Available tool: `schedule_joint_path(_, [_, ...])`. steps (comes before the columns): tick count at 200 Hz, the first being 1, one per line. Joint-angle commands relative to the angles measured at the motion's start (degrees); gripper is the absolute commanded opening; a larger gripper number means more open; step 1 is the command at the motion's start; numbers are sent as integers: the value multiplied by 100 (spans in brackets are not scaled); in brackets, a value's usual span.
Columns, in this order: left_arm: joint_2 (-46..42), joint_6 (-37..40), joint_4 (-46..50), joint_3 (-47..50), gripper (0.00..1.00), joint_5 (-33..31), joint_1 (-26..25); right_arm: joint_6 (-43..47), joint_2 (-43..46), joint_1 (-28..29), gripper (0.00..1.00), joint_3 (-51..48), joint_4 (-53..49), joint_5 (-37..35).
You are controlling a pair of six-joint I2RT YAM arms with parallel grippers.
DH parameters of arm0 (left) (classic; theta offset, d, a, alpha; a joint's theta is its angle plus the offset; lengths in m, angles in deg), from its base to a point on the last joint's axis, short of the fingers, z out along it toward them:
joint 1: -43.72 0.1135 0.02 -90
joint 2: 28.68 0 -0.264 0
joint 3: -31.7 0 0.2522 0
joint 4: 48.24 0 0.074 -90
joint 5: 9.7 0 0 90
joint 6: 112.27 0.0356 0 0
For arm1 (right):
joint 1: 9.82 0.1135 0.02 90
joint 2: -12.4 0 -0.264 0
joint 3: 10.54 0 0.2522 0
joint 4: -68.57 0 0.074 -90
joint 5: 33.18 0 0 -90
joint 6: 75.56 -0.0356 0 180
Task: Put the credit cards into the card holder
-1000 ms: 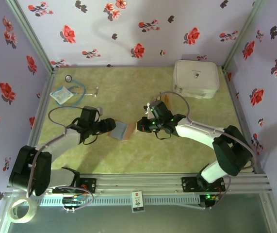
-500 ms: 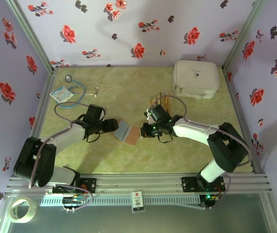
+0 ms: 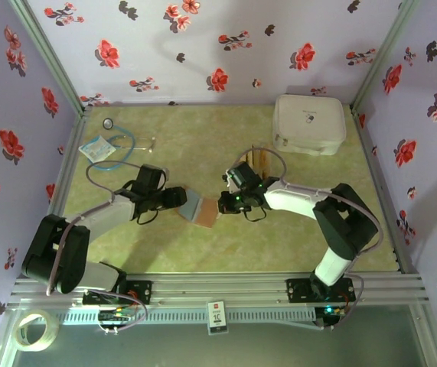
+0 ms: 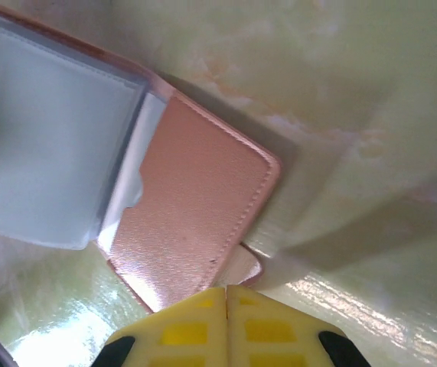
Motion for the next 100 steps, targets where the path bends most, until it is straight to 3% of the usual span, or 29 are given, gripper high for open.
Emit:
schedule_joint_path(1, [-8, -37, -188, 115, 64, 101, -49, 152, -130, -36, 2, 186, -160, -180])
schedule_joint_path(47, [-217, -152, -310, 305, 49, 102, -41, 171, 59, -45, 32, 225, -325, -359])
schedule_joint_path(100, [-510, -339, -415, 503, 43, 140, -42, -7, 686, -45, 36, 217, -410, -413])
